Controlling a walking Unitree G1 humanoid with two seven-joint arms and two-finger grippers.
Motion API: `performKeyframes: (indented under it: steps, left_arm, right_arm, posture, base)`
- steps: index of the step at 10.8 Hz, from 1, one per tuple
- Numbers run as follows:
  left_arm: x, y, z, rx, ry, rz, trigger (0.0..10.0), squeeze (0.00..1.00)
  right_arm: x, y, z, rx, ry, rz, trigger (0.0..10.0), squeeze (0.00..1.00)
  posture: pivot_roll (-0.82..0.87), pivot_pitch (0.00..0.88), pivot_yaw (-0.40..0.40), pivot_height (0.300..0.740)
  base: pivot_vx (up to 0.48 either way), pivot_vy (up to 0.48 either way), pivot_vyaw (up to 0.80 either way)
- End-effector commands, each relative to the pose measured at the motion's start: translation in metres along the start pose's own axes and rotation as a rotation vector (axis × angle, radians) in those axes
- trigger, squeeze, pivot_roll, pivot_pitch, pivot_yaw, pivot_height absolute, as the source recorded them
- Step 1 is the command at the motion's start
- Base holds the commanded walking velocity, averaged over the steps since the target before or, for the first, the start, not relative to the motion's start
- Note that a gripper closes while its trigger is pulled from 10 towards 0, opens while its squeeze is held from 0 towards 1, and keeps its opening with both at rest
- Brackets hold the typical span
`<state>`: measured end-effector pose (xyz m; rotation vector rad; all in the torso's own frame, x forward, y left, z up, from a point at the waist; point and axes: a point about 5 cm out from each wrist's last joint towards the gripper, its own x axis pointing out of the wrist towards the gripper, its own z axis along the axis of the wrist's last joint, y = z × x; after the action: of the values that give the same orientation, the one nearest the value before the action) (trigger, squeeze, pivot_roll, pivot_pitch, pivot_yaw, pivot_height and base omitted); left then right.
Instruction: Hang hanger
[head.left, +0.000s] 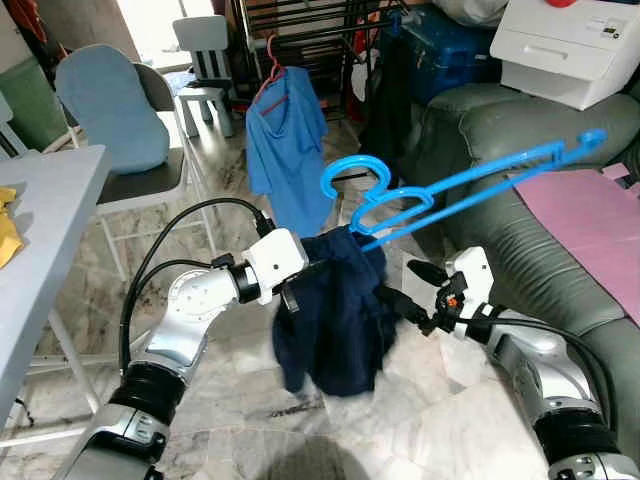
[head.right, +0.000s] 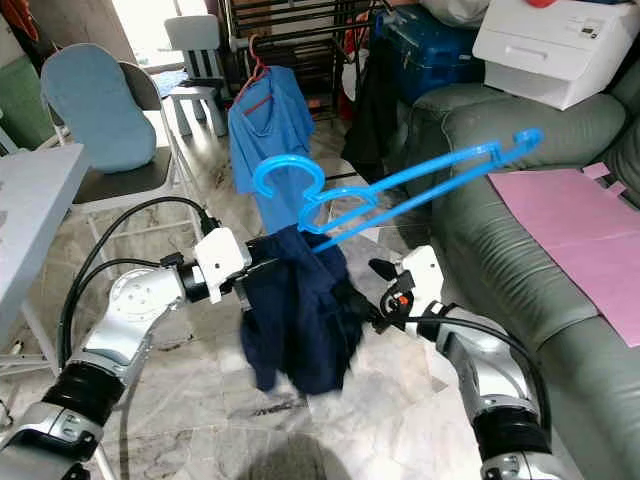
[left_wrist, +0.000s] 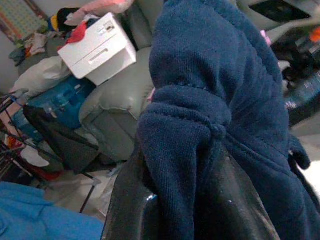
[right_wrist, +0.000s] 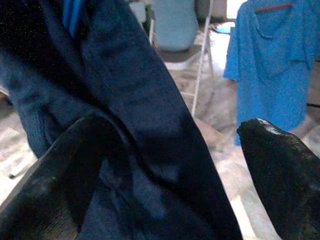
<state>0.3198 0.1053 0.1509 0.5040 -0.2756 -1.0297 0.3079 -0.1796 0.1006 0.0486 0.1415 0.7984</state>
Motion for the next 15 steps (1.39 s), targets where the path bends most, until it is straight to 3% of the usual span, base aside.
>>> performKeyframes:
  steps: [1, 5, 9, 10, 11, 13, 15]
  left_arm:
    - [-0.004, 0.001, 0.002, 0.038, -0.004, -0.01, 0.0, 0.0]
    - [0.001, -0.003, 0.006, 0.009, -0.042, -0.019, 0.0, 0.0]
    - [0.018, 0.002, 0.059, -0.007, -0.266, -0.017, 0.0, 0.0]
    - [0.017, 0.006, 0.066, -0.01, -0.288, -0.001, 0.0, 0.0]
    - [0.012, 0.016, 0.068, -0.009, -0.283, 0.036, 0.0, 0.0]
    - [0.002, 0.025, 0.057, -0.009, -0.228, 0.085, 0.0, 0.0]
    - [-0.009, 0.027, 0.034, -0.016, -0.131, 0.122, 0.0, 0.0]
  right_arm:
    - [0.004, 0.001, 0.014, 0.006, -0.059, 0.02, 10.0, 0.0]
    - [0.005, 0.007, 0.013, 0.044, -0.061, 0.068, 10.0, 0.0]
    - [0.02, 0.009, -0.028, 0.051, 0.182, -0.024, 10.0, 0.0]
    - [0.018, 0.004, -0.035, 0.042, 0.221, -0.083, 0.0, 0.0]
    - [0.008, -0.006, -0.047, 0.049, 0.272, -0.188, 0.0, 0.0]
    - [-0.012, -0.015, -0.056, 0.055, 0.315, -0.231, 0.0, 0.0]
    - [-0.051, -0.034, -0.058, 0.061, 0.317, -0.309, 0.0, 0.0]
  posture:
    - [-0.09, 0.0, 0.083, 0.74]
    - [-0.1, 0.0, 0.084, 0.74]
    - [-0.09, 0.0, 0.072, 0.74]
    - [-0.09, 0.0, 0.068, 0.74]
    - [-0.09, 0.0, 0.065, 0.74]
    - [-0.1, 0.0, 0.068, 0.74]
    - [-0.11, 0.0, 0.074, 0.74]
  base:
    - [0.0, 0.0, 0.0]
    - [0.0, 0.0, 0.0]
    - [0.0, 0.0, 0.0]
    - [0.0, 0.0, 0.0]
    - [0.0, 0.0, 0.0]
    - [0.0, 0.0, 0.0]
    - [0.0, 0.0, 0.0]
